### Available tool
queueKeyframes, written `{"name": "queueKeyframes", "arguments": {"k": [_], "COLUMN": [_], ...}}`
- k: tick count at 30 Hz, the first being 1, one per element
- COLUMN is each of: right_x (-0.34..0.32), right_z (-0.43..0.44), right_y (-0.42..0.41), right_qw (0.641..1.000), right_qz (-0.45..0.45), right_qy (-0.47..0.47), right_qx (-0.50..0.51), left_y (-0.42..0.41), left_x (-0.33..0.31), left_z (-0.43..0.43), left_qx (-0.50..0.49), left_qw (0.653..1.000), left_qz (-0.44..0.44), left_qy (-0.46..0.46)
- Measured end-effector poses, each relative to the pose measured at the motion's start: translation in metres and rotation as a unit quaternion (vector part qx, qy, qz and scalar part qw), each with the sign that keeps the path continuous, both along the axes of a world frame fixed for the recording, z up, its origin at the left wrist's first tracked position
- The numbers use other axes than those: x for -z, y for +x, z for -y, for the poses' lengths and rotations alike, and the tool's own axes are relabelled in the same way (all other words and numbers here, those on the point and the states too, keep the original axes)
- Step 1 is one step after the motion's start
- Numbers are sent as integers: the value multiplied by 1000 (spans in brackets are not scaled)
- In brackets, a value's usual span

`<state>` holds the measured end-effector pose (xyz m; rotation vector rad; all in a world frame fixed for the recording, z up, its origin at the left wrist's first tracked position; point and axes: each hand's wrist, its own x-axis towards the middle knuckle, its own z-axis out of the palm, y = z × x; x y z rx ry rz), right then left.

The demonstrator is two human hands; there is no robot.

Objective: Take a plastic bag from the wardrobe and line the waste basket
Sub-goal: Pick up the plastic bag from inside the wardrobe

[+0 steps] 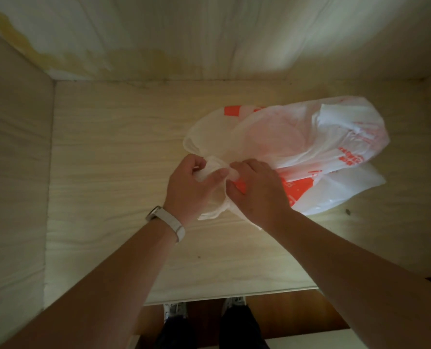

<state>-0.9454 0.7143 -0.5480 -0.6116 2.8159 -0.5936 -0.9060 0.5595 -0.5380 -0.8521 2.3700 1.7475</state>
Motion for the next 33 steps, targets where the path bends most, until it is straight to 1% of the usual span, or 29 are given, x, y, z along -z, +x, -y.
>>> {"name": "queueKeyframes", "arguments": {"k": [8,12,13,15,17,19,21,24,26,29,31,33], "right_x": [-6,-8,-8,-9,-8,-5,-3,-3,-3,-4,-3,-3], "right_z": [2,1,1,1,2,2,3,4,5,4,3,2], "right_y": [0,-1,-1,-3,-4,-4,-3,-1,0,2,3,6], "right_qw": [1000,999,998,997,996,996,995,994,994,994,994,994], "right_qz": [23,39,47,65,77,79,83,90,89,88,87,87], "right_qy": [-14,-30,-27,-16,-5,0,3,6,8,10,11,9], "right_qx": [-2,-10,-18,-32,-44,-50,-53,-58,-59,-60,-63,-62], "left_y": [-8,-4,0,10,19,27,34,44,49,49,48,47], "left_x": [1,1,3,10,17,21,25,33,36,38,42,43], "left_z": [-2,4,7,13,18,23,29,40,45,47,49,48], "left_qx": [-51,-71,-46,51,130,185,248,342,362,361,347,327], "left_qw": [997,996,997,989,971,952,921,859,842,833,836,849], "left_qz": [0,-1,-6,-24,-45,-61,-72,-71,-76,-116,-157,-182], "left_qy": [-65,-52,-64,-137,-197,-237,-292,-375,-393,-403,-394,-373]}}
